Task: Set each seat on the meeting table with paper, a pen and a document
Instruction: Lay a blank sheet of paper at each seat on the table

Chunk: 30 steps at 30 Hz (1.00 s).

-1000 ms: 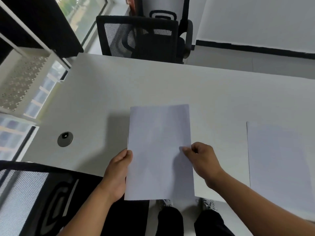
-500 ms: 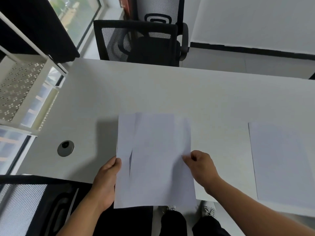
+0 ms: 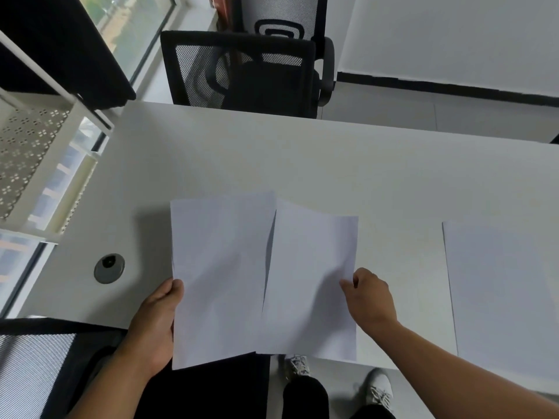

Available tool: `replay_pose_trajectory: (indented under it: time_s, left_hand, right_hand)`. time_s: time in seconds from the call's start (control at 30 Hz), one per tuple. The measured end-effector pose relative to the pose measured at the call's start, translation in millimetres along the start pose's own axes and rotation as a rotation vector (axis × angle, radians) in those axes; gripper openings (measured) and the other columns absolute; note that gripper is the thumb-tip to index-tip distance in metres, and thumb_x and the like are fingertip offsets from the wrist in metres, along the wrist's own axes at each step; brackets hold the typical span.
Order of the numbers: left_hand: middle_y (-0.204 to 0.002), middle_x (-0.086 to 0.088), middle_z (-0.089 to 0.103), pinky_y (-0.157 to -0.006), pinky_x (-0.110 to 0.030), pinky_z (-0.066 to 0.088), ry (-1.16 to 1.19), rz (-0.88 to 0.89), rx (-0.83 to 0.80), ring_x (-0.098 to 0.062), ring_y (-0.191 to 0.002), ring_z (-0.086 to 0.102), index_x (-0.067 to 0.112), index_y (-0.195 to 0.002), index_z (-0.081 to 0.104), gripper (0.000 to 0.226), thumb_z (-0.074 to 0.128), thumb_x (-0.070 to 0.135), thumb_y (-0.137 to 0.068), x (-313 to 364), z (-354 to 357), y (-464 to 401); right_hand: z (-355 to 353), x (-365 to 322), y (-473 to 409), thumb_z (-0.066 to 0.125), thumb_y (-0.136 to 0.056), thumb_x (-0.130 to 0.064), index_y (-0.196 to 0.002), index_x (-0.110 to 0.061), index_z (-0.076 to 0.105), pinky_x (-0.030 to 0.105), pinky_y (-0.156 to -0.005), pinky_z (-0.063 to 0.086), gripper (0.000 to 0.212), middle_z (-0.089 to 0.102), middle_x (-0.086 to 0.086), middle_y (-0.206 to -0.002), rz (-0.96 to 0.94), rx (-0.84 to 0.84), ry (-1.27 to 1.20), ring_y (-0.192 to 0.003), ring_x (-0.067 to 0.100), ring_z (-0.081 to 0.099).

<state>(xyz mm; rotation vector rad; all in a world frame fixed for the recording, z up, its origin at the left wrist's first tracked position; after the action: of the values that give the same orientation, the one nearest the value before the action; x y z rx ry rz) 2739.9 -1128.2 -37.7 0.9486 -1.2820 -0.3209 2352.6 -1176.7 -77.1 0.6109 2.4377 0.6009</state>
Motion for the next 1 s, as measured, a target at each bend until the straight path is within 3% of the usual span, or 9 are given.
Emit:
replay_pose_trajectory:
  time_s: [0.33, 0.43, 0.53, 0.67, 0.8, 0.93, 1.0]
  left_hand:
    - [-0.137, -0.009, 0.075, -0.100, -0.043, 0.055, 0.085, 0.016, 0.011, -0.029, -0.127, 0.069, 0.015, -0.142, 0.068, 0.034, 0.050, 0.022, -0.113, 18.0, -25.5, 11.4]
    - [-0.132, -0.007, 0.078, -0.089, -0.042, 0.063, 0.109, 0.023, -0.003, -0.023, -0.112, 0.076, 0.016, -0.140, 0.068, 0.034, 0.049, 0.025, -0.113, 25.5, -25.5, 15.4]
    - [-0.132, -0.007, 0.078, -0.089, -0.042, 0.062, 0.124, 0.025, -0.024, -0.021, -0.108, 0.077, 0.015, -0.139, 0.069, 0.034, 0.049, 0.024, -0.113, 32.8, -19.9, 18.4]
    - [-0.118, -0.005, 0.083, -0.070, -0.030, 0.067, 0.131, 0.024, -0.044, -0.014, -0.092, 0.082, 0.015, -0.126, 0.074, 0.028, 0.049, 0.019, -0.113, 35.2, -8.4, 21.3]
    - [-0.125, -0.008, 0.080, -0.076, -0.031, 0.068, 0.106, 0.026, -0.054, -0.016, -0.097, 0.081, 0.013, -0.129, 0.073, 0.029, 0.050, 0.019, -0.112, 28.0, -1.3, 20.8]
    - [-0.133, -0.013, 0.076, -0.098, -0.044, 0.062, 0.102, -0.009, -0.083, -0.031, -0.126, 0.071, 0.012, -0.135, 0.071, 0.032, 0.051, 0.021, -0.112, 18.0, 8.0, 22.5]
    - [-0.133, -0.015, 0.076, -0.096, -0.045, 0.062, 0.101, -0.023, -0.094, -0.032, -0.126, 0.071, 0.011, -0.134, 0.071, 0.031, 0.052, 0.020, -0.111, 15.6, 13.3, 23.6]
  right_hand:
    - [1.2, -2.8, -4.8, 0.058, -0.103, -0.030, -0.075, -0.014, 0.041, 0.035, -0.055, 0.033, 0.037, 0.055, 0.003, -0.073, -0.021, -0.023, 0.012, -0.063, 0.021, 0.046]
    - [1.8, -3.3, -5.1, 0.058, -0.103, -0.031, -0.076, -0.014, 0.043, 0.035, -0.055, 0.034, 0.036, 0.056, 0.003, -0.074, -0.022, -0.023, 0.022, -0.064, 0.022, 0.048]
    - [1.5, -4.4, -5.2, 0.058, -0.103, -0.031, -0.076, -0.015, 0.042, 0.036, -0.056, 0.034, 0.036, 0.056, 0.002, -0.075, -0.029, -0.021, 0.036, -0.064, 0.020, 0.049]
    - [2.0, -4.8, -6.6, 0.058, -0.104, -0.033, -0.077, -0.015, 0.044, 0.036, -0.057, 0.037, 0.035, 0.057, 0.002, -0.076, -0.031, -0.014, 0.035, -0.066, 0.021, 0.051]
    - [1.9, -4.1, -5.0, 0.057, -0.103, -0.037, -0.082, -0.016, 0.047, 0.036, -0.060, 0.040, 0.032, 0.060, 0.000, -0.081, -0.014, -0.011, 0.038, -0.071, 0.022, 0.055]
    - [0.1, -3.9, -0.7, 0.058, -0.102, -0.044, -0.095, -0.016, 0.051, 0.036, -0.068, 0.042, 0.029, 0.060, -0.001, -0.091, 0.018, 0.006, 0.055, -0.084, 0.028, 0.060]
    - [-1.1, -4.5, 0.3, 0.060, -0.101, -0.046, -0.101, -0.015, 0.052, 0.037, -0.070, 0.044, 0.032, 0.062, 0.001, -0.096, 0.023, 0.014, 0.059, -0.086, 0.029, 0.060]
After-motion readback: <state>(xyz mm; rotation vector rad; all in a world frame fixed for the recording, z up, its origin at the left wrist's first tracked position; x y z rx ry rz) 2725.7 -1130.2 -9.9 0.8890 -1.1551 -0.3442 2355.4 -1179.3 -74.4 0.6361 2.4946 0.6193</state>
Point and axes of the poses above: each hand's wrist, its own y-axis away from the middle knuckle, its own z-axis out of the palm, x = y × z, the point moved 3 cm from there along -y, towards the middle knuckle
